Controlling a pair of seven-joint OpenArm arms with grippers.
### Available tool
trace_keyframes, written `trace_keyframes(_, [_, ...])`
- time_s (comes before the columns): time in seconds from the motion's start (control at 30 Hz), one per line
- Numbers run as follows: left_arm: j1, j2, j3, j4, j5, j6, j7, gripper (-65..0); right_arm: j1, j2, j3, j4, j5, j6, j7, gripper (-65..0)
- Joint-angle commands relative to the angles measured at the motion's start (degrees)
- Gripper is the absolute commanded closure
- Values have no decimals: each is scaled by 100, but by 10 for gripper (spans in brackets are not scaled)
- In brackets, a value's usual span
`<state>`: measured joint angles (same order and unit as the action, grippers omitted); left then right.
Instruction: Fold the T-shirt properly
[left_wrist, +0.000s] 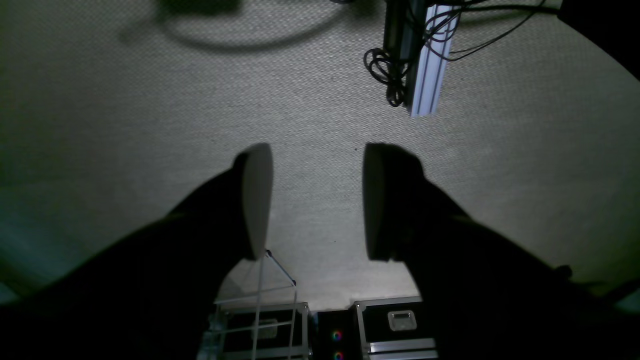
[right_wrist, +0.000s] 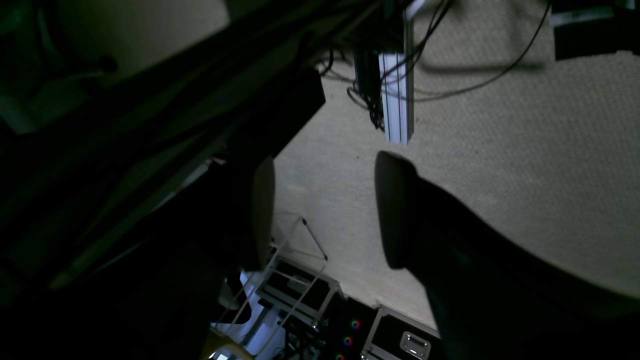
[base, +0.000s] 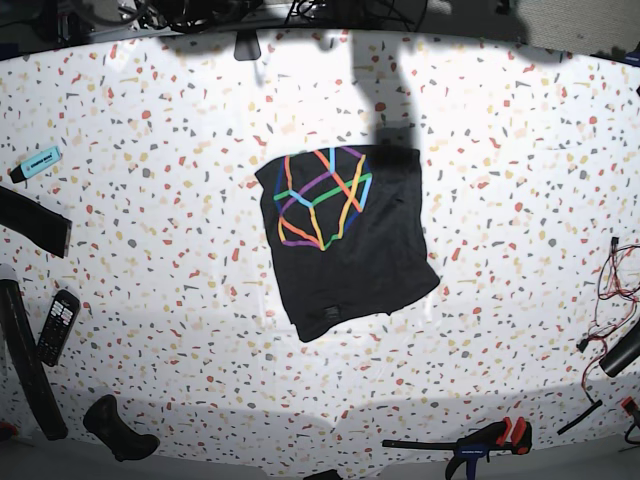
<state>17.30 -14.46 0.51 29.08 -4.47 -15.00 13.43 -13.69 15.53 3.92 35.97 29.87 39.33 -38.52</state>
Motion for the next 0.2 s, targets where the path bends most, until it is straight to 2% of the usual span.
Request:
trace_keyframes(0.0, [48,-31,-9,26,-9,0,-46,-279,-13,63,2,31,35,67,-13,-314])
trace_keyframes(0.17, [50,-17,-9,197,-4,-2,-94,-279,-13,52,2,46,157,67,120,-314])
